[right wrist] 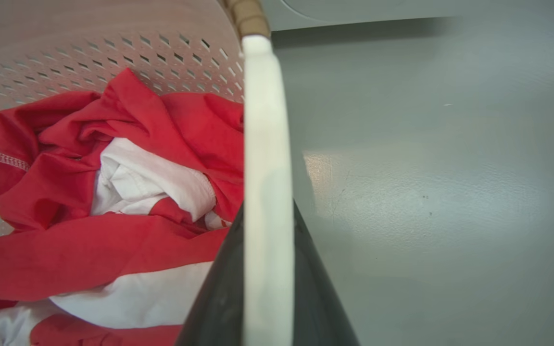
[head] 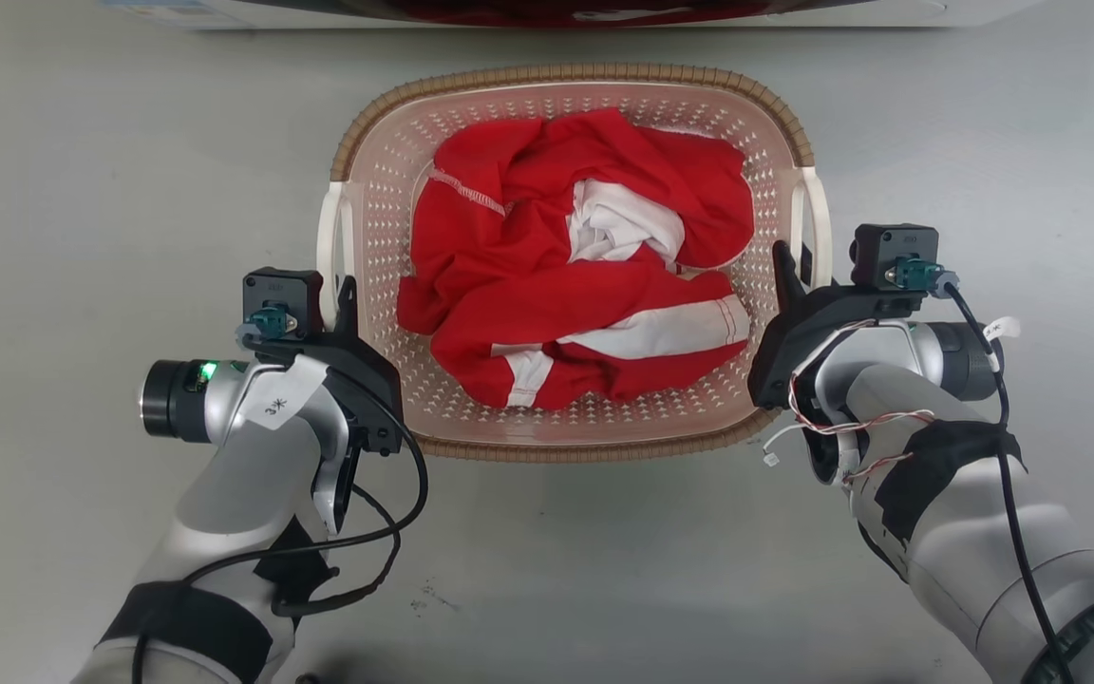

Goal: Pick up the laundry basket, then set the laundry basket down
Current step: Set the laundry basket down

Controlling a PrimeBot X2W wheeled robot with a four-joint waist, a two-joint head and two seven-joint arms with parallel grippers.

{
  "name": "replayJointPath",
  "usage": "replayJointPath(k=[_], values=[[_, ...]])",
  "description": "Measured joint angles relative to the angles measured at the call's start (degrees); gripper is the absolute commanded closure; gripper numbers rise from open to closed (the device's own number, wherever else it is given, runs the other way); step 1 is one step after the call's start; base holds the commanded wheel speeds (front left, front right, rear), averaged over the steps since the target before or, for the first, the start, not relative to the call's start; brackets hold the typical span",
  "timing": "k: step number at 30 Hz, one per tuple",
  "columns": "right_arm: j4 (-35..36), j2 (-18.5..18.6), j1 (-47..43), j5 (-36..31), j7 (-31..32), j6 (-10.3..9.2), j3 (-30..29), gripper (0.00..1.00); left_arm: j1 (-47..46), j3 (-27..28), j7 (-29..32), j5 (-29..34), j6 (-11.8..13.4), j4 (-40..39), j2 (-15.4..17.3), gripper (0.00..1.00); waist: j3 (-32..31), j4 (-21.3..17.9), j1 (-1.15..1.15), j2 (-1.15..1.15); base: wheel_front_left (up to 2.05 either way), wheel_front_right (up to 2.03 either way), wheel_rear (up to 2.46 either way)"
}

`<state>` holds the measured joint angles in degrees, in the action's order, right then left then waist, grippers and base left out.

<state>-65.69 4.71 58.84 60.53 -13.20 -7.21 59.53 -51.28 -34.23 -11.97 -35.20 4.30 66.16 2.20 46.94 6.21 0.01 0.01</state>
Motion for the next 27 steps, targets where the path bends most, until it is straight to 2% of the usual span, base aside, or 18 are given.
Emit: replayJointPath(k=[18,19,20,21,22,23,24,25,27], values=[[-1.66,-0.1,1.8,-1.14,-0.6,1.02,0.03,0.98,-2.37,0.03,-1.33,0.42,0.23,1.34,-0.33,1.0,1.93,0.71,-0.01,-0.01,0.0,0.0,0.0],[-1.75,-0.1,1.81,-1.18,-0.7,1.18,0.03,0.95,-2.38,0.03,-1.33,0.42,0.23,1.41,-0.35,0.95,1.96,0.75,-0.01,-0.01,0.0,0.0,0.0],[-1.79,-0.1,1.81,-1.19,-0.76,1.18,0.03,0.92,-2.39,0.03,-1.34,0.43,0.23,1.51,-0.36,0.84,1.99,0.8,-0.01,-0.01,0.0,0.0,0.0],[-1.82,-0.1,1.83,-1.2,-0.82,1.19,0.03,0.8,-2.39,0.03,-1.34,0.52,0.23,1.66,-0.36,0.67,2.01,0.84,-0.01,-0.01,0.0,0.0,0.0],[-1.87,-0.12,1.91,-1.37,-0.91,1.2,0.02,0.67,-2.39,0.09,-1.36,0.52,0.24,1.85,-0.4,0.59,2.02,0.88,-0.01,-0.01,0.0,0.0,0.0],[-1.93,-0.14,1.98,-1.6,-1.02,1.2,0.02,0.52,-2.39,0.13,-1.62,0.52,0.25,1.97,-0.4,0.56,2.02,0.92,-0.01,-0.01,0.0,0.0,0.0],[-2.0,-0.13,2.05,-1.62,-1.03,1.2,0.03,0.14,-2.4,0.14,-1.77,0.52,0.27,2.07,-0.4,0.42,2.01,0.96,-0.01,-0.01,0.0,0.0,0.0],[-2.09,-0.3,2.27,-1.98,-1.07,1.2,0.07,0.0,-2.41,0.19,-1.85,0.52,0.34,2.16,-0.41,0.0,1.96,1.03,-0.01,-0.01,0.0,0.0,0.0],[-2.32,-0.42,2.61,-2.3,-1.08,1.2,0.12,0.0,-2.47,0.27,-1.86,0.52,0.59,2.25,-0.52,0.0,1.86,1.11,-0.01,-0.01,0.0,0.0,0.0]])
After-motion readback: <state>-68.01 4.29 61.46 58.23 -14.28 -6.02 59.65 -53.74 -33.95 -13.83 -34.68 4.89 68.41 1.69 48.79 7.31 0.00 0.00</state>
